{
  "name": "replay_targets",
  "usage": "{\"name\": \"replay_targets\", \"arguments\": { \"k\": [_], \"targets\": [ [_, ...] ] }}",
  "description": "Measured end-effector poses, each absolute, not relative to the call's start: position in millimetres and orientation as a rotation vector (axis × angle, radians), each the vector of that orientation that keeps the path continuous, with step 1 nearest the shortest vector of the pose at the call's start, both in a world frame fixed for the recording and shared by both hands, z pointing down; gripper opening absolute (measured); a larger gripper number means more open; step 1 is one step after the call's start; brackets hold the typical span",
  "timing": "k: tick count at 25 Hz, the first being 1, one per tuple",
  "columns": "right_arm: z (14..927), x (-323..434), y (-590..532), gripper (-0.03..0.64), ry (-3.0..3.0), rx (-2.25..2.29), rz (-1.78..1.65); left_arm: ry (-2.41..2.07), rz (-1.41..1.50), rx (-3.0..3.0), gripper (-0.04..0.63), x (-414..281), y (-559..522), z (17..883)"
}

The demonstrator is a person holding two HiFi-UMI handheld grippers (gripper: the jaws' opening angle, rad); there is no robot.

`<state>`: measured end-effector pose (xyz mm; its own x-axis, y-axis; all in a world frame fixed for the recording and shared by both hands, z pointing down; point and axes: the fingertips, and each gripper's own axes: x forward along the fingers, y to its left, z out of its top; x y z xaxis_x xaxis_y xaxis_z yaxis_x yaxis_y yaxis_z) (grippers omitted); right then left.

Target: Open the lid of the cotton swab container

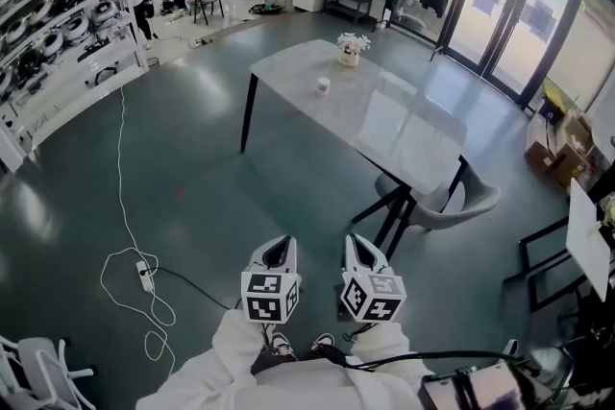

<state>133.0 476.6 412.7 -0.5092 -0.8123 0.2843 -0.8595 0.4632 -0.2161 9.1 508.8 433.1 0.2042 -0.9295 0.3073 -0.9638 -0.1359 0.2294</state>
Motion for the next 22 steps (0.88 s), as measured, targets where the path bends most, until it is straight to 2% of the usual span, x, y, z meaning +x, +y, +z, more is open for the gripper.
{"name": "replay_targets", "arguments": {
  "k": [22],
  "targets": [
    [437,95,448,0.060,-2.556,1.450,0.574,-1.798,0.173,2.089,-0.005,-22,495,455]
  ]
}}
